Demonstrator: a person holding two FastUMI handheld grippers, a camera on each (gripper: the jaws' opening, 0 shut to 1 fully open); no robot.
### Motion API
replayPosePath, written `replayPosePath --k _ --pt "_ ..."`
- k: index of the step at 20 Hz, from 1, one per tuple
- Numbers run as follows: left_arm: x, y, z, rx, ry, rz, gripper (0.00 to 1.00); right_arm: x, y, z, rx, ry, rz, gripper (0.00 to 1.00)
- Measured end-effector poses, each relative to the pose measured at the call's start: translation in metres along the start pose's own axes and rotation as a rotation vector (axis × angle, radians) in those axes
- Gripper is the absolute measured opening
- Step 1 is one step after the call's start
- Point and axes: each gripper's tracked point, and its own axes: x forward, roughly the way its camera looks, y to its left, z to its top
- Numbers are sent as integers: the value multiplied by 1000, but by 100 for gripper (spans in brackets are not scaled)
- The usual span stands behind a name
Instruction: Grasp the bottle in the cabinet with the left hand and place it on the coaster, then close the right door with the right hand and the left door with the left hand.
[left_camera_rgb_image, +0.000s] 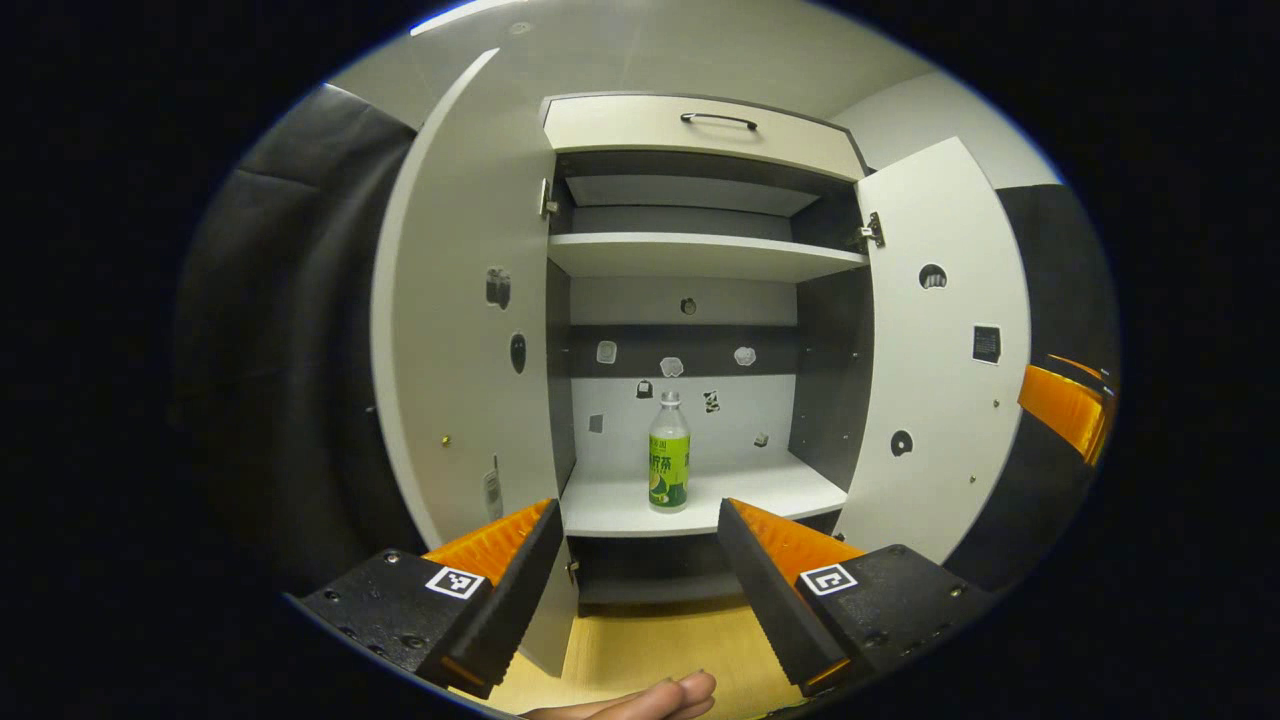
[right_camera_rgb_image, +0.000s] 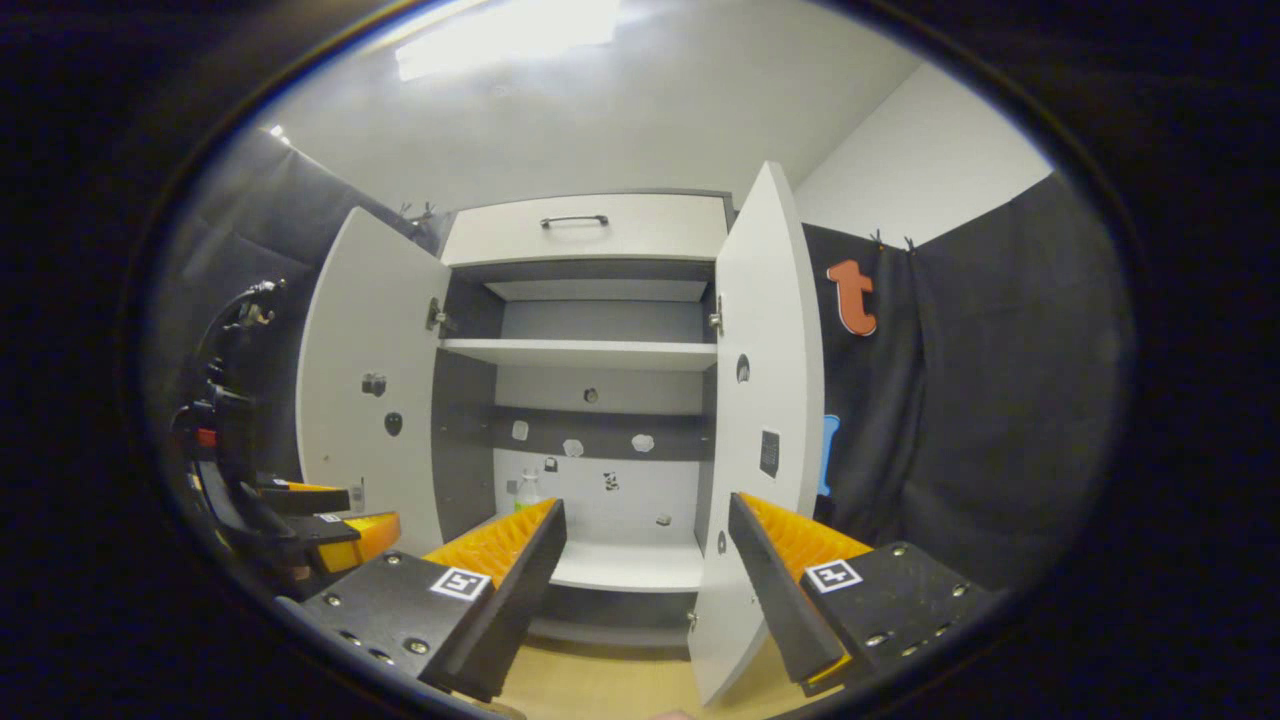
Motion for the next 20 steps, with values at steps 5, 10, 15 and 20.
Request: replayPosePath --k 5,10,15,20 --pt "69 -8 -2 -4 -9 -40 99 29 4 -10 6 0 -15 99" --pt "146 -16 -3 7 -23 -46 99 48 8 -19 -11 -20 -2 98" --pt "209 -32 -21 -15 -10 -72 99 62 6 -30 -13 0 -6 94" --pt "262 -18 -43 11 -7 -16 99 65 5 -30 8 -19 -6 99"
